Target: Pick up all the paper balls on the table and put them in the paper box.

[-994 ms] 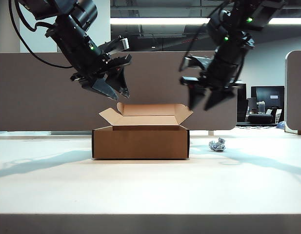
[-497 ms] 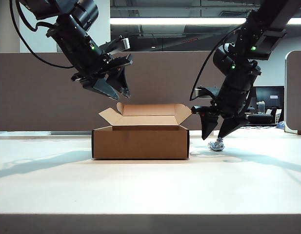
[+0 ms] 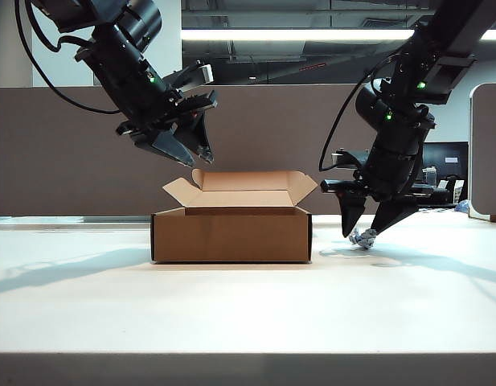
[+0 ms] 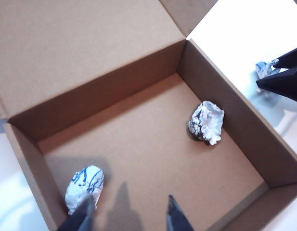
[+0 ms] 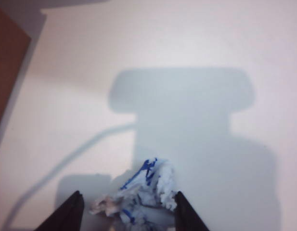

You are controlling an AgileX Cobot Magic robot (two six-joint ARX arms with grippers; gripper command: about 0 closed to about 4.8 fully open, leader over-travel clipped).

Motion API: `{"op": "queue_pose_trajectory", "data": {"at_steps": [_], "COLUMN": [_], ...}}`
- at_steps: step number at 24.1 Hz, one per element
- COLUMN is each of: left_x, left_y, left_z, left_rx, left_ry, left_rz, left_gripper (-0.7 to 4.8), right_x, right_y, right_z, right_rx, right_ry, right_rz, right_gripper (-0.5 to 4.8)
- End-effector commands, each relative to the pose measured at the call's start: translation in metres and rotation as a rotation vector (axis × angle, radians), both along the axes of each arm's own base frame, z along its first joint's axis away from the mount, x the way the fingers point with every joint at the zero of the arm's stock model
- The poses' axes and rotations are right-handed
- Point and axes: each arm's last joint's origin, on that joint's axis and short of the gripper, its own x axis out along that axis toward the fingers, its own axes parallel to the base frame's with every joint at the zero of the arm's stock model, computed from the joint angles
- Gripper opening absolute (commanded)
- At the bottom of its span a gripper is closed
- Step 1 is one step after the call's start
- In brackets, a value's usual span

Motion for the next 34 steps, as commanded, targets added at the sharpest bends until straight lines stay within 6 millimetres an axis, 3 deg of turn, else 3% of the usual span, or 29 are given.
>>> {"op": "queue_pose_trajectory", "data": {"at_steps": [1,5,7,10,12,17,19,21,22,25,28,31,34], "left_x": [-0.001,-0.001,-0.001,-0.001,-0.001,-0.001,0.001,0.000,-0.001,-0.011,-0.021,-0.034,-0.046], "left_y": [0.000,0.000,0.000,0.000,0.000,0.000,-0.001,0.000,0.003,0.009,0.018,0.027,0.031], "left_z": [0.005,0.005,0.004,0.004,0.004,0.006,0.010,0.022,0.028,0.053,0.075,0.092,0.103], "left_rx": [-0.006,-0.005,-0.003,-0.002,-0.002,-0.009,-0.023,-0.030,-0.034,-0.048,-0.062,-0.071,-0.067], "left_ry": [-0.010,-0.008,-0.003,-0.001,-0.001,-0.014,-0.048,-0.070,-0.085,-0.154,-0.207,-0.234,-0.225], "left_rz": [-0.002,-0.002,-0.002,-0.002,-0.003,-0.006,-0.005,-0.003,0.004,0.022,0.042,0.053,0.053], "left_gripper": [1.84,1.84,1.84,1.84,1.83,1.83,1.83,1.83,1.83,1.82,1.82,1.82,1.81], "right_x": [0.002,0.003,0.004,0.005,0.005,-0.007,-0.012,-0.018,-0.020,-0.024,-0.025,-0.027,-0.033], "right_y": [0.001,-0.001,-0.003,-0.004,-0.003,0.009,0.024,0.036,0.042,0.055,0.057,0.057,0.055], "right_z": [0.003,-0.004,-0.006,-0.001,0.011,0.091,0.107,0.105,0.103,0.098,0.098,0.096,0.104], "right_rx": [0.004,-0.001,-0.009,-0.017,-0.009,0.278,0.334,0.357,0.354,0.349,0.351,0.350,0.349], "right_ry": [-0.016,0.004,0.003,-0.025,-0.051,-0.173,-0.183,-0.138,-0.121,-0.091,-0.085,-0.057,-0.057], "right_rz": [-0.003,-0.007,-0.010,0.009,0.031,0.212,0.290,0.340,0.351,0.382,0.389,0.386,0.410], "right_gripper": [2.63,1.82,0.82,0.52,0.53,0.53,0.53,0.54,0.56,1.54,1.65,2.82,3.13]}}
